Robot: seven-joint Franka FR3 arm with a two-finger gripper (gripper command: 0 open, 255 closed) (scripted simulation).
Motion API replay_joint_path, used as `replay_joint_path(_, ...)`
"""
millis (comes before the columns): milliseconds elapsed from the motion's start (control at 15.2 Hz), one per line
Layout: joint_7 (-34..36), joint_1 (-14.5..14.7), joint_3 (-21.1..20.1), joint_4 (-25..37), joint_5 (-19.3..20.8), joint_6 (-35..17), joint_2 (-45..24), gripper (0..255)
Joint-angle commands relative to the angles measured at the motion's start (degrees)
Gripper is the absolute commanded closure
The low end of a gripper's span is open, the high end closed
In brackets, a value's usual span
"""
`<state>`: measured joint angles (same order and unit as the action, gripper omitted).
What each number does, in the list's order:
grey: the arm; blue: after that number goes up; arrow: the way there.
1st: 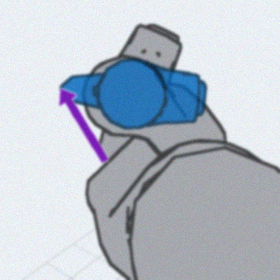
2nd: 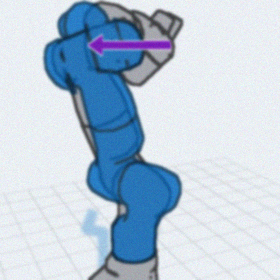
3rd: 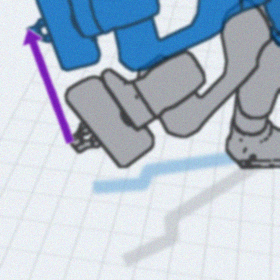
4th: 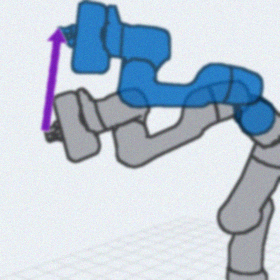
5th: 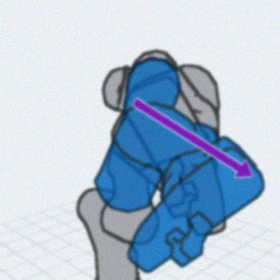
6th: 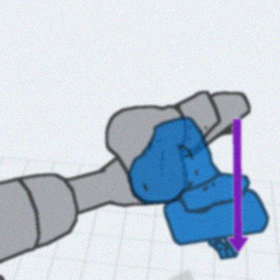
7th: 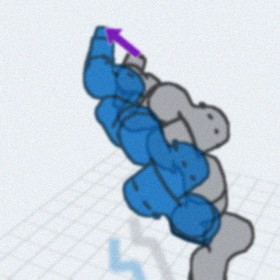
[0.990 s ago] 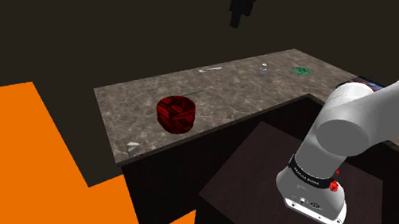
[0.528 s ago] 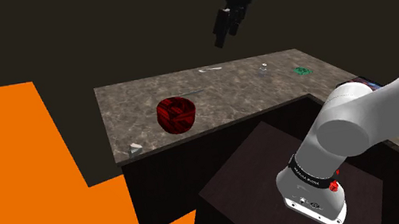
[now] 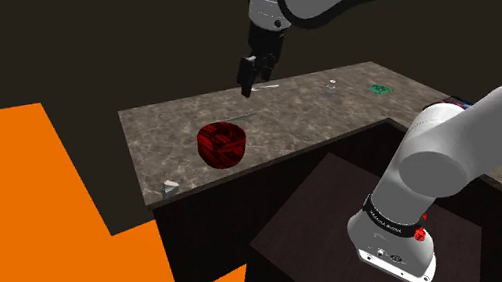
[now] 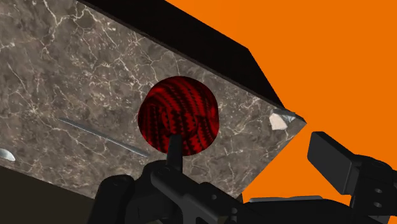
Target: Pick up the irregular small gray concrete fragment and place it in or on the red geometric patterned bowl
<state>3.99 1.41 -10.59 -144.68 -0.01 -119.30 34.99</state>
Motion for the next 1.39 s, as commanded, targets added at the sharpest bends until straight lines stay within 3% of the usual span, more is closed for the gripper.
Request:
replay_joint_path(0, 1.5, 0.0, -1.0, -1.0, -0.3, -4.1, -2.8, 0)
replay_joint_path(396, 7.4, -0.3, -4.9, -1.9, -0.2, -16.1, -13.7, 0)
replay_joint_path(726, 13.9, -1.5, -8.4, -0.1, 2.9, -25.3, -24.6, 0)
replay_joint_path(1056, 23.3, -2.3, -10.6, 4.0, 10.8, -32.7, -36.7, 0)
replay_joint_path(1320, 32.0, -0.2, -9.1, 9.0, 19.1, -36.9, -46.6, 0)
